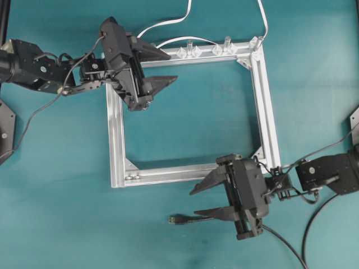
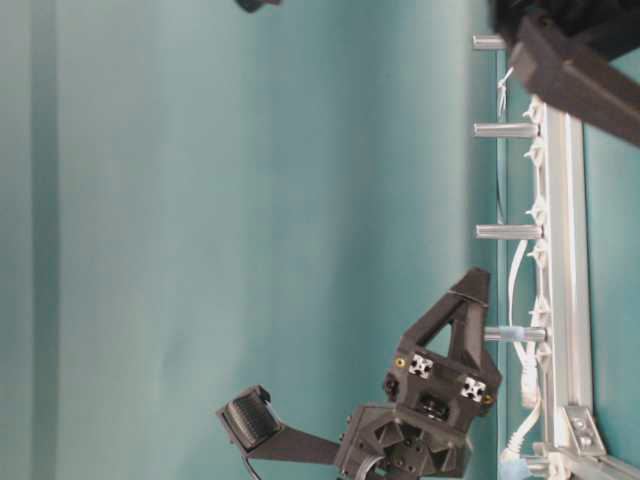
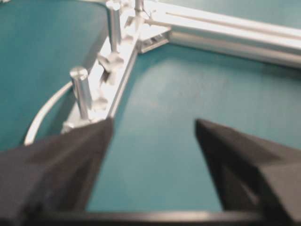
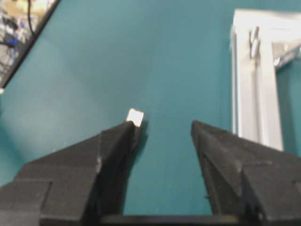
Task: Insert the wire through the string loop located on the right side.
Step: 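Lower the right gripper and close it on the black USB cable near its plug, then lift the USB cable with the right gripper and move it rightward, then bring the USB plug with the right gripper to the bottom-right frame corner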
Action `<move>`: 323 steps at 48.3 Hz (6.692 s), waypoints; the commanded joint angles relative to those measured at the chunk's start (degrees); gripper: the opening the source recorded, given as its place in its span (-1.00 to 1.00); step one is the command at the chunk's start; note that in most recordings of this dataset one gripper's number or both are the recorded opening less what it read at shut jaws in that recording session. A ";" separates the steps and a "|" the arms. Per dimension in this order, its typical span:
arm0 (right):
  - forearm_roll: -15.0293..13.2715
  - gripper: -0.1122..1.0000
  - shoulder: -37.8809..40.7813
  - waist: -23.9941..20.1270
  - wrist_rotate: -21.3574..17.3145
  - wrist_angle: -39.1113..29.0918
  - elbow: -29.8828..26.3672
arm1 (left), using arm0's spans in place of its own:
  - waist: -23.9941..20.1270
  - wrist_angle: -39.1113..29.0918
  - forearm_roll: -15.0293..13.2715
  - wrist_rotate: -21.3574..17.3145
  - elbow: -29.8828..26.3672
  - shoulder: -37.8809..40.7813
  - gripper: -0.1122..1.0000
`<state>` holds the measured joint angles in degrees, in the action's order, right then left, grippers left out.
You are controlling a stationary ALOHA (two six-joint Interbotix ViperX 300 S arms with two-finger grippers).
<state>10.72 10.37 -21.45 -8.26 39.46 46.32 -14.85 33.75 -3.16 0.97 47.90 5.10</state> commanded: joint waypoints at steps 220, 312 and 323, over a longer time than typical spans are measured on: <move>14.06 -0.95 -36.47 -8.79 9.40 -32.96 22.15 | 0.70 -0.09 0.09 1.23 -0.97 -1.58 0.75; 1.93 -0.95 -55.37 10.37 9.14 -41.66 32.43 | 0.70 -0.09 0.09 1.23 -0.97 -1.58 0.75; 1.93 -0.95 -55.37 10.37 9.14 -41.66 32.43 | 0.70 -0.09 0.09 1.23 -0.79 -1.58 0.75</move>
<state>12.74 -45.26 -11.16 0.97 -2.46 79.37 -14.33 33.40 -3.16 1.67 47.90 5.10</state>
